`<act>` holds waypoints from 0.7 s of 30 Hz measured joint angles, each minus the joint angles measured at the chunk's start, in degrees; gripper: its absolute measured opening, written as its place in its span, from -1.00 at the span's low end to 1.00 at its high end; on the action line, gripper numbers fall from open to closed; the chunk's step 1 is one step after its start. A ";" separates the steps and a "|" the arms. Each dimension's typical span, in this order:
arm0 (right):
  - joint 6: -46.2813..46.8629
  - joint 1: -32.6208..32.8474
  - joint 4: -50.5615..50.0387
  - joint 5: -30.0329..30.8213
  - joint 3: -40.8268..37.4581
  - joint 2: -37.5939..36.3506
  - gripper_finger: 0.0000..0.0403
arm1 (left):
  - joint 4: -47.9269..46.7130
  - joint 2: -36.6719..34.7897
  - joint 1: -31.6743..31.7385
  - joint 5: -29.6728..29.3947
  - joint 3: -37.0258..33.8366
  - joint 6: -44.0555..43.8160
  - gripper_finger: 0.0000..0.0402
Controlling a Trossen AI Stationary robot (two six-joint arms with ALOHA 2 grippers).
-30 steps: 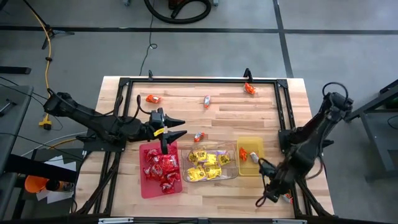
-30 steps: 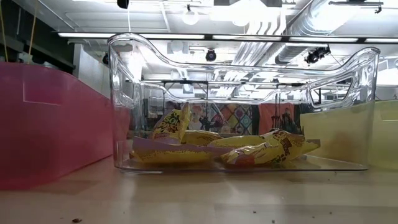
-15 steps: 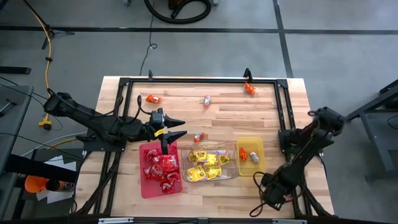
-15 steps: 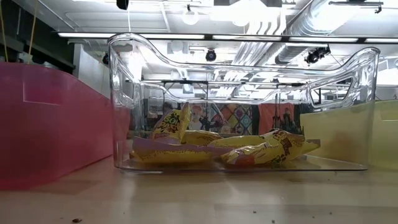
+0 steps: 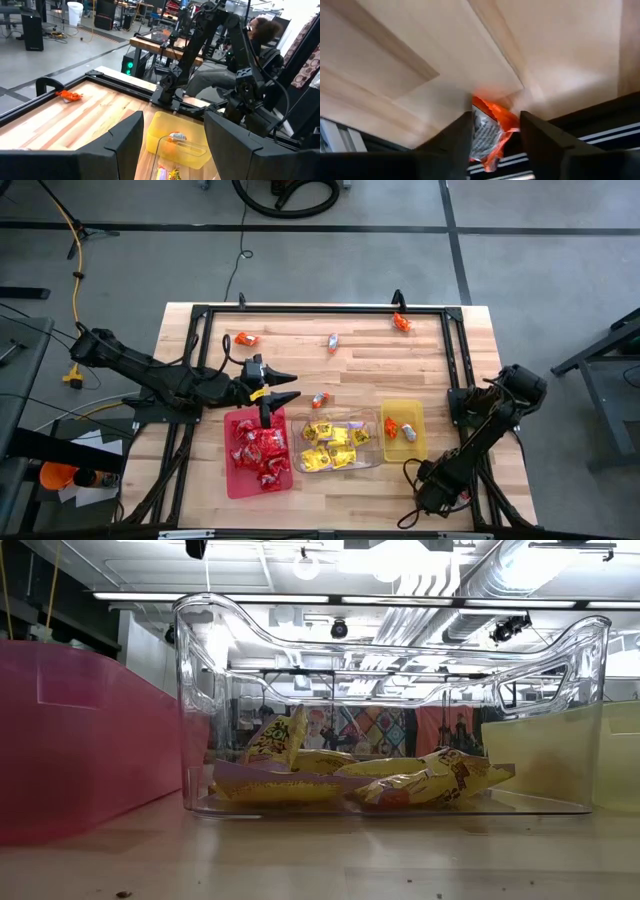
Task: Sort candy
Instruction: Put the orange chocolate into the yellow bin
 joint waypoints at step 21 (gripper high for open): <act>-21.59 -10.16 11.24 37.27 0.21 -34.75 -0.99 | -0.13 0.00 0.00 -0.02 0.00 0.00 -0.02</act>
